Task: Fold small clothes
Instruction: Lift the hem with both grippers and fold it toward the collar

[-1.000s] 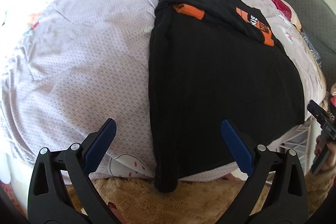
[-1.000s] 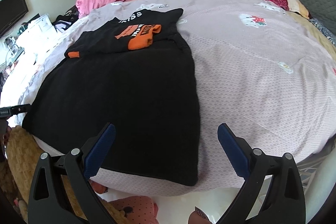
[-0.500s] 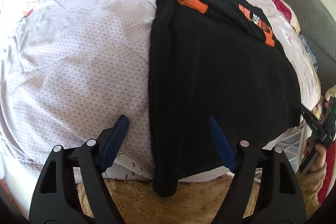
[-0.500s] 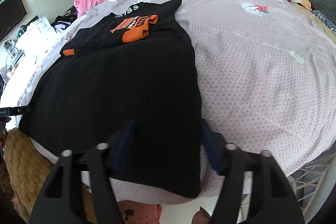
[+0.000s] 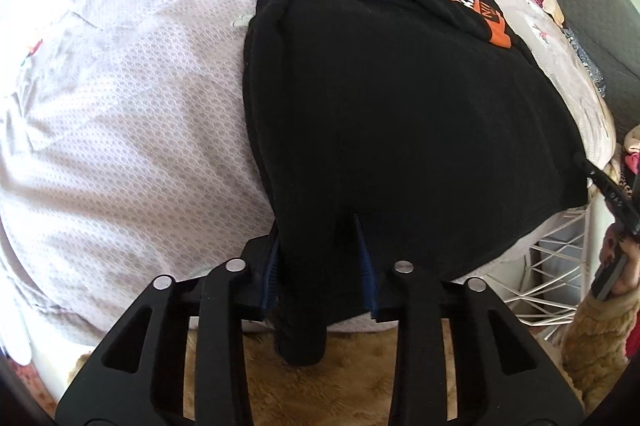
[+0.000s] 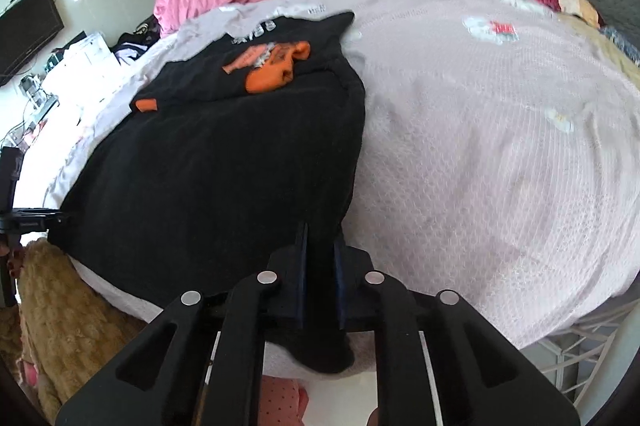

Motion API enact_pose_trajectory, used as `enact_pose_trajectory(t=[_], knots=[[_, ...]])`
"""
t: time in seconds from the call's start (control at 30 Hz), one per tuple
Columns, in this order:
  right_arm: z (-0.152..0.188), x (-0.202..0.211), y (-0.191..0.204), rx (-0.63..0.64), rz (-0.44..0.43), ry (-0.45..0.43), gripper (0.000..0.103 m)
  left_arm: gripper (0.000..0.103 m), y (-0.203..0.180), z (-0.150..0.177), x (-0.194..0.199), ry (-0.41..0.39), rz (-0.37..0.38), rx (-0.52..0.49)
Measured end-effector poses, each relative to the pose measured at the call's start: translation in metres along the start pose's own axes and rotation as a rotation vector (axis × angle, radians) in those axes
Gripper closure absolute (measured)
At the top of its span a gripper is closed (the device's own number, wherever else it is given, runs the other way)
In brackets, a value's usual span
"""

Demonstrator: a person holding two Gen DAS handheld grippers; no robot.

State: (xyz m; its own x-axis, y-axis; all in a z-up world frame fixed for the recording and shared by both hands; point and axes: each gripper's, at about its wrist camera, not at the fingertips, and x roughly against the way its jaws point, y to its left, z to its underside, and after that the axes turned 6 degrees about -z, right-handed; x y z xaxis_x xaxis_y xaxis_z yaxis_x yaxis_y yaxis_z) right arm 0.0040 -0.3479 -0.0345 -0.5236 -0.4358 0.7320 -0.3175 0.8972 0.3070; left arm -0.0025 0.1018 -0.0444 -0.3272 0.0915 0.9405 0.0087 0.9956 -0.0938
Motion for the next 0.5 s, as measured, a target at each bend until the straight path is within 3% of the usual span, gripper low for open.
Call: enact_pose_trajectory(t=[0.07, 0.13, 0.23, 0.3, 0.33, 0.4, 0.5], knots=[[0.005, -0.002, -0.004, -0.016, -0.006, 0.013, 0.081, 0.063, -0.006, 0.002, -0.001, 0.007, 0.008, -0.019], [0.011, -0.004, -0.007, -0.032, -0.023, 0.029, 0.072, 0.063, -0.015, 0.005, -0.002, 0.009, -0.012, -0.051], [0.015, -0.006, -0.005, -0.020, -0.021, 0.028, 0.071, 0.067, -0.021, 0.008, -0.001, -0.010, -0.035, -0.072], [0.014, -0.005, 0.000, 0.004, 0.008, 0.015, 0.083, 0.081, -0.023, 0.007, 0.000, -0.030, -0.050, -0.080], [0.013, -0.004, 0.002, 0.019, 0.014, 0.007, 0.094, 0.084, -0.024, 0.005, 0.000, -0.042, -0.051, -0.083], [0.011, 0.000, 0.005, 0.028, 0.004, -0.012, 0.095, 0.096, -0.022, 0.006, 0.005, -0.073, -0.058, -0.085], [0.005, 0.009, 0.008, 0.040, -0.001, -0.038, 0.095, 0.099, -0.016, 0.007, 0.016, -0.115, -0.037, -0.068]])
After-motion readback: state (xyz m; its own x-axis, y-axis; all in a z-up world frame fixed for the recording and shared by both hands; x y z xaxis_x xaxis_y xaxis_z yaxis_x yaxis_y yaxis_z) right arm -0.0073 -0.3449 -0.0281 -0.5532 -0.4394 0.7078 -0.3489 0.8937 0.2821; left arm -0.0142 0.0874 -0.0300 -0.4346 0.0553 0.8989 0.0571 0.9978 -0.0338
